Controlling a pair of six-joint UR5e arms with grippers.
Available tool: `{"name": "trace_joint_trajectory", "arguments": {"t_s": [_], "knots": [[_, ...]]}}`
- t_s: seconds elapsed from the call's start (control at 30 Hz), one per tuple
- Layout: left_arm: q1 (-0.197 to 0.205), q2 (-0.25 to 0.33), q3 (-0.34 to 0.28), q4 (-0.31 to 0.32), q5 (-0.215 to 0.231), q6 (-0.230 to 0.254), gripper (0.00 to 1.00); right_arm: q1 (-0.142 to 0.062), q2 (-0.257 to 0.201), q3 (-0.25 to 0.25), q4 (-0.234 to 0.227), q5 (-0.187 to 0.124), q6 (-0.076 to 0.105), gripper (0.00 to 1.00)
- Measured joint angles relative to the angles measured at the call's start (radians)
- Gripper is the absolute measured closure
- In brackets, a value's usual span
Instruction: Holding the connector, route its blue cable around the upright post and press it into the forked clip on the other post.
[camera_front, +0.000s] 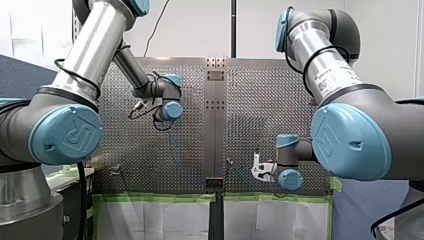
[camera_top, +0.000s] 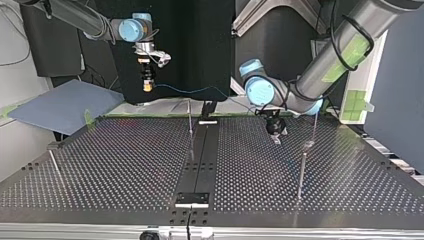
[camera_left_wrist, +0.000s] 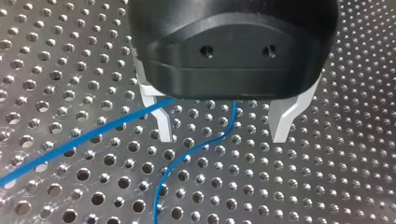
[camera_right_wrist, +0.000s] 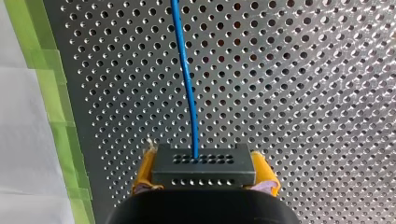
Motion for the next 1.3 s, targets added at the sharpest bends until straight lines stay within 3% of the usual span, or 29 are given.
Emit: {"name": "trace_joint_trajectory", "arguments": {"t_s": [0.27,0.53,0.87,1.3], "knots": [[-0.010,-0.003,0.000,-0.024,-0.013,-0.015,0.00,0.006,0.000,0.000,0.000,0.000,0.001,1.00],[-0.017,-0.055,0.000,-0.034,-0.010,-0.033,0.00,0.010,0.000,0.000,0.000,0.000,0.001,1.00],[-0.020,-0.130,0.000,-0.006,0.012,-0.083,0.00,0.015,0.000,0.000,0.000,0.000,0.001,1.00],[-0.040,-0.140,0.000,-0.020,0.025,-0.175,0.00,0.016,0.000,0.000,-0.003,0.000,0.004,1.00]]}}
